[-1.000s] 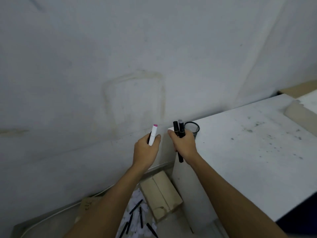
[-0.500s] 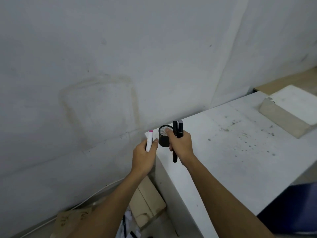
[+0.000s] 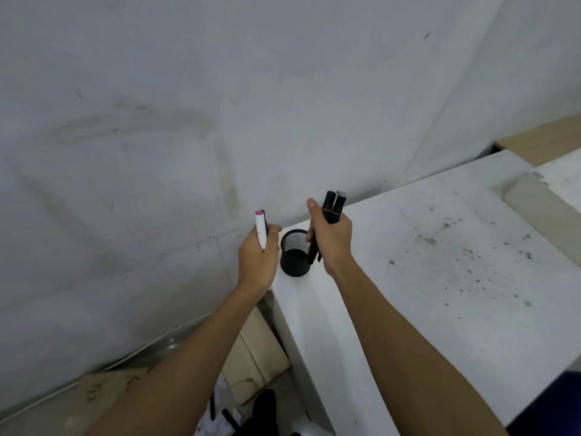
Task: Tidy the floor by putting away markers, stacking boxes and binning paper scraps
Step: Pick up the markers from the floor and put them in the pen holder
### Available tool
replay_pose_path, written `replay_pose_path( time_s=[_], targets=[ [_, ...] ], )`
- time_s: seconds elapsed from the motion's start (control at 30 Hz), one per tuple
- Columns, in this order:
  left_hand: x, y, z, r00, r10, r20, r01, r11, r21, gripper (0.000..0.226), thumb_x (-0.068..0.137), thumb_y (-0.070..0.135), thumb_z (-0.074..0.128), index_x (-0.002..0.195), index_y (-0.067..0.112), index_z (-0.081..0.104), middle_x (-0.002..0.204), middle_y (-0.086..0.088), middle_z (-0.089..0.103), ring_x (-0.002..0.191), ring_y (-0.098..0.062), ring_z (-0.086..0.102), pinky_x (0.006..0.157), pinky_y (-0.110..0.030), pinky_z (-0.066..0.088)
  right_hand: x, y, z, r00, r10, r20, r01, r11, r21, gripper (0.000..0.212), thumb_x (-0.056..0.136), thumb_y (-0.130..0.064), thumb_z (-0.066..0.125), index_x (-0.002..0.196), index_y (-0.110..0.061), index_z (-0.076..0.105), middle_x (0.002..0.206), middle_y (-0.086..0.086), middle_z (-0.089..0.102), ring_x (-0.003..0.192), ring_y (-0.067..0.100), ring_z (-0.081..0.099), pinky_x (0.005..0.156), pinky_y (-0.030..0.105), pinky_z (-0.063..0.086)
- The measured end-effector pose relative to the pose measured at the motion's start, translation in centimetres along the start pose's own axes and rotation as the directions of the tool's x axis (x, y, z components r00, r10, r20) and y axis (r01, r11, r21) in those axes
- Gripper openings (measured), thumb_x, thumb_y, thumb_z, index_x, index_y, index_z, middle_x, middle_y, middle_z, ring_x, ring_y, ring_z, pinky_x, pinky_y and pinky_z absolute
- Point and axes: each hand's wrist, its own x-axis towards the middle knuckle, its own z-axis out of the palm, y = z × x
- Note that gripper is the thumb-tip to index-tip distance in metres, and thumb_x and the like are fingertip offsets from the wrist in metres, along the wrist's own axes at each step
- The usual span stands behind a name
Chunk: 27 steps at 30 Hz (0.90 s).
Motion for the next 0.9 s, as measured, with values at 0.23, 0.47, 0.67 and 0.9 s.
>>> replay_pose_path(
  time_s=[0.23, 0.47, 0.67, 0.9],
  targets=[
    [4.0, -0.8, 1.8, 0.999, 0.017, -0.034, -0.017, 1.000, 0.007, 0.017, 0.101, 0.028, 0.049, 0.093, 0.025, 0.064, 0.068, 0.008, 0.058, 0.059, 0.001, 0.057, 0.055, -0.010, 0.046, 4.3, 2.6, 2.0, 0.997, 0.066, -0.036, -0.067, 0.998, -0.006, 0.039, 0.084, -0.046, 0.070, 0.072, -0.011, 0.059, 0.050, -0.001, 0.058, 0.047, 0.009, 0.058, 0.051, 0.015, 0.048],
    [6.3, -1.2, 3.8, 0.997, 0.002, -0.080, -0.006, 0.999, -0.050, 0.016, 0.100, 0.027, 0.050, 0.096, 0.019, 0.063, 0.067, 0.005, 0.060, 0.062, -0.002, 0.060, 0.058, -0.013, 0.048, 7.0, 4.8, 3.1, 0.996, 0.087, -0.031, -0.088, 0.996, -0.014, 0.027, 0.084, -0.038, 0.073, 0.084, -0.012, 0.066, 0.065, -0.001, 0.066, 0.058, 0.007, 0.066, 0.071, 0.032, 0.058],
    [7.4, -1.2, 6.3, 0.996, 0.008, -0.087, -0.017, 0.995, -0.102, 0.016, 0.100, 0.025, 0.051, 0.098, 0.015, 0.063, 0.067, 0.006, 0.059, 0.065, -0.007, 0.060, 0.062, -0.019, 0.049, 7.9, 5.3, 1.9, 1.000, -0.022, -0.011, 0.022, 1.000, 0.014, 0.022, 0.085, -0.022, 0.077, 0.096, -0.010, 0.063, 0.073, -0.002, 0.072, 0.066, 0.016, 0.070, 0.069, 0.026, 0.058],
    [7.1, -2.5, 8.9, 0.987, 0.009, -0.161, -0.025, 0.995, -0.101, 0.013, 0.098, 0.031, 0.054, 0.092, 0.021, 0.059, 0.076, 0.007, 0.064, 0.075, -0.008, 0.064, 0.068, -0.021, 0.053, 8.8, 4.8, 1.1, 0.998, -0.056, -0.016, 0.057, 0.994, 0.098, 0.016, 0.089, -0.016, 0.072, 0.094, -0.003, 0.064, 0.077, 0.009, 0.073, 0.071, 0.018, 0.071, 0.070, 0.025, 0.055]
  ],
)
